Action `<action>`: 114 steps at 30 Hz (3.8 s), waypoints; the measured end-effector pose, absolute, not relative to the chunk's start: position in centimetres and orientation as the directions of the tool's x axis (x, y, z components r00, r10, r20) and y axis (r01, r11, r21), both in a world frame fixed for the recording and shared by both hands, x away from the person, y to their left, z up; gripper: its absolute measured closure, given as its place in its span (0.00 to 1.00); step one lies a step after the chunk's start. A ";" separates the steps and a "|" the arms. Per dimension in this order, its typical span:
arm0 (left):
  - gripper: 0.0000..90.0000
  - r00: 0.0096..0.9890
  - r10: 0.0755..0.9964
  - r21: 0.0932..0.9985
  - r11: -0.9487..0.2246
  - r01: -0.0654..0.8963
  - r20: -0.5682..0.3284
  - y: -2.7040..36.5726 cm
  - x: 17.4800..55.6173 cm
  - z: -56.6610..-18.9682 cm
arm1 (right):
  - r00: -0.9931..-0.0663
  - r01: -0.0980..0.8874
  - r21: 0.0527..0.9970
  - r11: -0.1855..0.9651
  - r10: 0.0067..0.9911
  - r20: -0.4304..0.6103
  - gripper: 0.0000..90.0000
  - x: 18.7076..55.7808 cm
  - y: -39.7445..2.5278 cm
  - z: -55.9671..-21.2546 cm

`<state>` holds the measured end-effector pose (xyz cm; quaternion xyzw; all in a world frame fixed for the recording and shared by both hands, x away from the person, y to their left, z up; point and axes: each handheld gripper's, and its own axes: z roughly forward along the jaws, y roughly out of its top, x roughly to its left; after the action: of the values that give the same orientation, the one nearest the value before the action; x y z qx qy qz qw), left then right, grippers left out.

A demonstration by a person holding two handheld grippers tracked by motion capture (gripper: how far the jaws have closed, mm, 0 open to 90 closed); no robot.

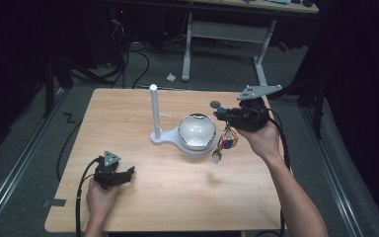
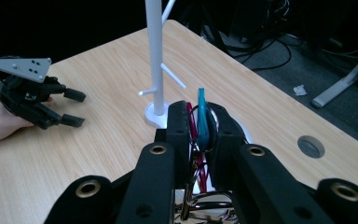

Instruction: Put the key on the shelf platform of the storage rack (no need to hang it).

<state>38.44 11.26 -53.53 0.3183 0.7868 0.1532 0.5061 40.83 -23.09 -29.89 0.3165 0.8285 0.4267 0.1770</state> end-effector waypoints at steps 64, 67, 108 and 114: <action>0.31 -0.295 0.644 0.551 0.760 0.343 -0.705 11.2 38.4 -53.5 | -0.695 0.474 0.796 0.377 0.716 0.075 0.90 48.7 -17.5 -33.5; 0.31 -0.295 0.646 0.553 0.759 0.342 -0.704 11.2 38.4 -53.5 | -0.694 0.480 0.793 0.376 0.716 0.080 0.90 48.8 -17.5 -33.8; 0.31 -0.287 0.654 0.562 0.752 0.345 -0.700 11.2 38.4 -53.5 | -0.678 0.534 0.750 0.390 0.728 0.104 0.89 49.8 -17.8 -39.0; 0.31 -0.287 0.654 0.560 0.752 0.347 -0.700 11.2 38.4 -53.5 | -0.677 0.532 0.743 0.407 0.731 0.084 0.89 49.4 -18.2 -40.0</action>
<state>38.44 11.24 -53.51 0.3177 0.7876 0.1516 0.5058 49.35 -18.21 -39.98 0.3808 0.8289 0.3892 0.1280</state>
